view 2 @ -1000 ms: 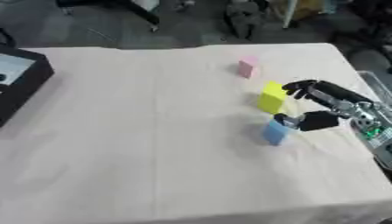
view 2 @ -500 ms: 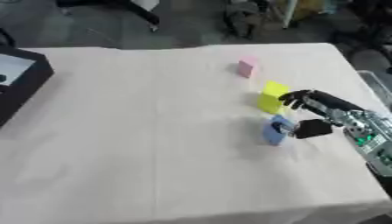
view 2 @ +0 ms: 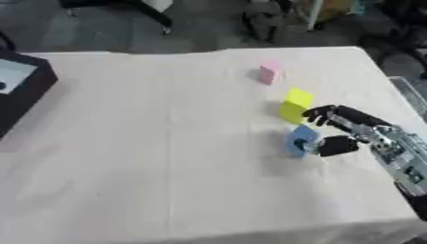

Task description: Pick up the objects with one hand, pass them to the other hand, and then place them into the box on the other side of the table.

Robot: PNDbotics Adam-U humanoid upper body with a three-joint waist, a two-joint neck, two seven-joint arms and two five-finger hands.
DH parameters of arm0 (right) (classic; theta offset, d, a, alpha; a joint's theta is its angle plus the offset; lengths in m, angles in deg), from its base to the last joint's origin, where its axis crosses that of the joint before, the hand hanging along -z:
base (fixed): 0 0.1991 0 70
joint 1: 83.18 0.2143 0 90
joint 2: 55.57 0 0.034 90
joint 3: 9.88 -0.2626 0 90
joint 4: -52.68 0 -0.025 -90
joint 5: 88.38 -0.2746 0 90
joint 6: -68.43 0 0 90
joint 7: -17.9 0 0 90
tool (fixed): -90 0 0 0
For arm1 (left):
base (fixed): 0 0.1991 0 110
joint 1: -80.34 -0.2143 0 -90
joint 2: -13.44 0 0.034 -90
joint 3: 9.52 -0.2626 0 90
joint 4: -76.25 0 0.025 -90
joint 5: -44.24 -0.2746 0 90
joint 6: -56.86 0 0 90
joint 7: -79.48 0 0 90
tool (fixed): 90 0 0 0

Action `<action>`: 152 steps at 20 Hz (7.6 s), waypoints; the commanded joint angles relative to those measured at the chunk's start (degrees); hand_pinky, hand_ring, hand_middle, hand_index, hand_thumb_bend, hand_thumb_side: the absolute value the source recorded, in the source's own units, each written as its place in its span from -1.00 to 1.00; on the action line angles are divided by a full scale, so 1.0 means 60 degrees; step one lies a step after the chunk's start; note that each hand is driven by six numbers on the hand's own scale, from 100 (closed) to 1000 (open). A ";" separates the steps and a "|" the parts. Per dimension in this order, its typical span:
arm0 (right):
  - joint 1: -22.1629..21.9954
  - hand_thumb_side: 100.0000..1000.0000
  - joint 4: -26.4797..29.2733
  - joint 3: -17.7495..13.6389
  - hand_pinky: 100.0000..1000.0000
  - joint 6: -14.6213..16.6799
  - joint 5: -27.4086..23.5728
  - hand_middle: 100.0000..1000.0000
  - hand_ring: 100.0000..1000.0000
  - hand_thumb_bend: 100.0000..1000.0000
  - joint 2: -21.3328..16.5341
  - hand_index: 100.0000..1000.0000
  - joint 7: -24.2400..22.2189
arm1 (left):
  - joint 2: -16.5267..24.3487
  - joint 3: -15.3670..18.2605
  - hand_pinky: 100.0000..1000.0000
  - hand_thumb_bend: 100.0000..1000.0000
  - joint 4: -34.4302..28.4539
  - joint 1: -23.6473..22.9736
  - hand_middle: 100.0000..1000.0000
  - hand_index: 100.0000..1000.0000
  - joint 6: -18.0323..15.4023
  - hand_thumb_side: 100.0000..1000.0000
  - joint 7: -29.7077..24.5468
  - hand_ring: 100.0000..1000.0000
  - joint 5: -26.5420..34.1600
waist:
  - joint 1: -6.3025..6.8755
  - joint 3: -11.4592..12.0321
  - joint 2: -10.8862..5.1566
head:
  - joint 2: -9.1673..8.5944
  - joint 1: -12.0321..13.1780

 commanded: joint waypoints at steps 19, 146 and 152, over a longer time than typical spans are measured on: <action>0.0158 -0.16 -0.0260 0.0029 0.58 0.0010 0.0430 0.43 0.46 -0.63 -0.0039 0.74 0.0343 | 0.0072 0.0077 0.42 -0.01 -0.0094 0.0033 0.45 0.67 0.0045 0.12 0.0119 0.44 -0.0045 | 0.0003 0.0026 -0.0086 | -0.0021 0.0022; 0.4547 -1.00 0.3811 0.3898 0.38 0.4166 0.2109 0.06 0.20 -0.88 0.3506 0.50 0.2377 | 0.1069 -0.3830 0.35 0.37 0.0500 0.2914 0.39 0.66 0.2211 0.14 -0.3625 0.36 0.5843 | 0.0172 0.0469 0.0127 | -0.0021 0.0017; 0.4524 -1.00 0.3753 0.3897 0.38 0.4170 0.2113 0.06 0.20 -0.88 0.3500 0.50 0.2347 | 0.1064 -0.3801 0.36 0.52 0.0500 0.2855 0.41 0.67 0.2015 0.09 -0.3884 0.38 0.6121 | 0.0174 0.0474 0.0131 | -0.0021 -0.0002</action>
